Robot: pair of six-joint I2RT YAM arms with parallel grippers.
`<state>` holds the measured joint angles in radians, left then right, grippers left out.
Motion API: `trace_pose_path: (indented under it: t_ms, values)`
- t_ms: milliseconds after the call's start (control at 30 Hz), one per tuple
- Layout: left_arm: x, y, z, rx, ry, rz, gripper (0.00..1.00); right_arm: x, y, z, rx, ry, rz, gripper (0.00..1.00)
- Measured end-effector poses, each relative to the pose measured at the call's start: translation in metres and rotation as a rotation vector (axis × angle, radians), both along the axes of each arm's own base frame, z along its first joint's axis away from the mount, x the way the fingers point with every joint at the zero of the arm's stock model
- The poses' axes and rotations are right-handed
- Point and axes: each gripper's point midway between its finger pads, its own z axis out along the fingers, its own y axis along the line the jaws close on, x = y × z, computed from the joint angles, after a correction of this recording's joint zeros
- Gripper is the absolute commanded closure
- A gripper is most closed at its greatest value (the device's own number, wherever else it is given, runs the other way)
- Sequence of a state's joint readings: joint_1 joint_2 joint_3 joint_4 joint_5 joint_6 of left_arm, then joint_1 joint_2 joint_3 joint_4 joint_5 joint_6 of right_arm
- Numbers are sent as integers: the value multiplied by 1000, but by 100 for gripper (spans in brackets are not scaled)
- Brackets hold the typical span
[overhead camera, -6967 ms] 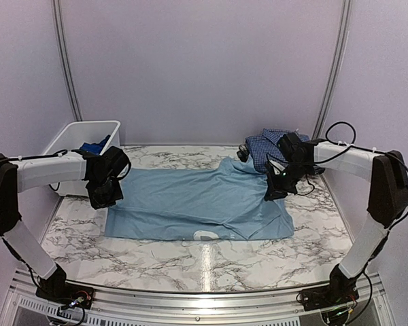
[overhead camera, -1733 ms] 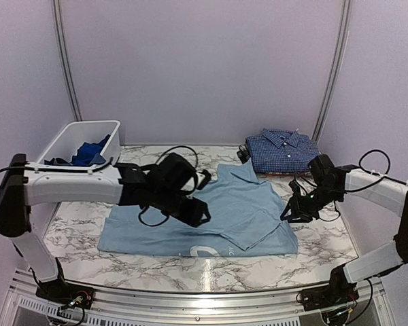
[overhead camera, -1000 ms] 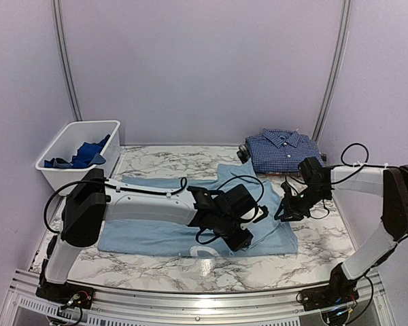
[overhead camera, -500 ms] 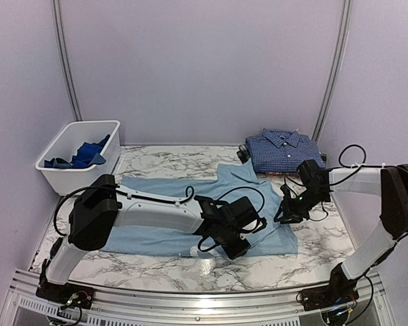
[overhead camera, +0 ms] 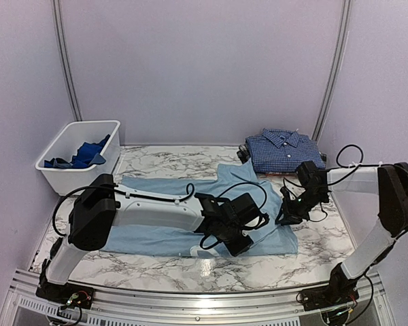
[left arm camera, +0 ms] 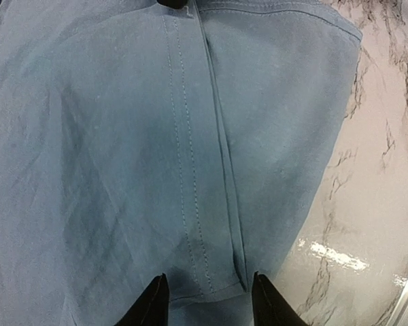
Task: Fold and stack the mixed laundry pile
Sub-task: Adjust the 1/3-folded T-shirt at the center of the board.
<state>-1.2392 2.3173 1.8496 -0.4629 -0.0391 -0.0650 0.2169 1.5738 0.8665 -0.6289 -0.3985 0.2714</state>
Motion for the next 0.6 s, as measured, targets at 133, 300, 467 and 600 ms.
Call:
trace_pose_path:
  t_ms: [133,300,467,600]
  values:
    - [2,-1,2,-4,-5,5,56,-1,2,-1,-1,4,8,92]
    - [3,-5,7,-19,-12,7,56,-2,3,-2,-1,5,12,93]
    - [6,-6,4,-13,-19,11,56,-2,3,-2,0,6,11,77]
    - [6,-4,-10,14,-19,15,58,-2,2,-1,-5,8,12,81]
